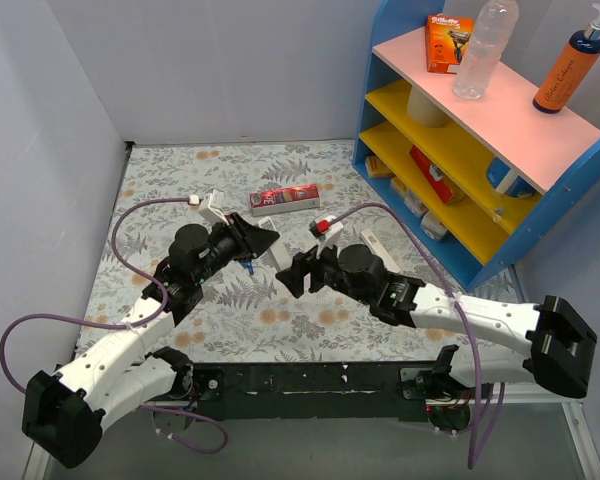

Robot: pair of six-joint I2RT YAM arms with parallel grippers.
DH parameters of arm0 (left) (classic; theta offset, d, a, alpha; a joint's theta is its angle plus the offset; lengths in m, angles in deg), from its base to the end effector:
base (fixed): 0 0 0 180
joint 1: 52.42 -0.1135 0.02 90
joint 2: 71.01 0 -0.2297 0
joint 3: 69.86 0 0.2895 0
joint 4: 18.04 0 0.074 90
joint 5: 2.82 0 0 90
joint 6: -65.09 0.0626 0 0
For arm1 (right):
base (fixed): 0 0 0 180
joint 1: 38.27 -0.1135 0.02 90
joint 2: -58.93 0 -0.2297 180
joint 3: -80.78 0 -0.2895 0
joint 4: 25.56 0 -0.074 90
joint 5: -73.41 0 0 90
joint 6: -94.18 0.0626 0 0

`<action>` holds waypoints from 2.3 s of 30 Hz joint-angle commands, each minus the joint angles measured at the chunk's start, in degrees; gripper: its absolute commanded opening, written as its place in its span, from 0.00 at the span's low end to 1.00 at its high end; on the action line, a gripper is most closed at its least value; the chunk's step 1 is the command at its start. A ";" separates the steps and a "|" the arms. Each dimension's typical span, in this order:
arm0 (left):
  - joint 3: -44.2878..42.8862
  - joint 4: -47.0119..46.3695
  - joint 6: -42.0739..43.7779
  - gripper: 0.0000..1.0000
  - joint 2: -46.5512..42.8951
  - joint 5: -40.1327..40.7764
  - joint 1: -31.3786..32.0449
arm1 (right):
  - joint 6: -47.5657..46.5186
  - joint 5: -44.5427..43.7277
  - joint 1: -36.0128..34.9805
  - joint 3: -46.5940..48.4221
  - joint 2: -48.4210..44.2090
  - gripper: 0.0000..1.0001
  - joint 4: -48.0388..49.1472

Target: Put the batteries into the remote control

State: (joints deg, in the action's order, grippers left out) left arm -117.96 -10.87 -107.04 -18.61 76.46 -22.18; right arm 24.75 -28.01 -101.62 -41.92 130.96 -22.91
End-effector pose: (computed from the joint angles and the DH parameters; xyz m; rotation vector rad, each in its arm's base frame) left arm 0.2545 -0.1618 0.2468 -0.7577 1.9176 -1.5036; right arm 0.1732 0.3175 0.2301 -0.5376 1.7843 0.8661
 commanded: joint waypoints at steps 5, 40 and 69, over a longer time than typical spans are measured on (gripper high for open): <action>7.29 -13.46 -7.60 0.00 -7.66 2.20 0.26 | 12.72 1.05 2.97 -15.10 -13.58 0.89 23.34; 16.45 -44.94 -14.64 0.00 0.51 -4.75 0.35 | 33.47 13.27 11.58 -23.72 -2.60 0.43 45.42; 19.53 -77.47 -15.52 0.00 21.07 2.02 0.26 | 31.63 20.64 16.68 -28.04 0.92 0.49 42.41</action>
State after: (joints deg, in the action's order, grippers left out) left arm -98.14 -75.63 -122.82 3.47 77.27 -21.70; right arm 57.56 -11.60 -85.49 -69.98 130.48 19.15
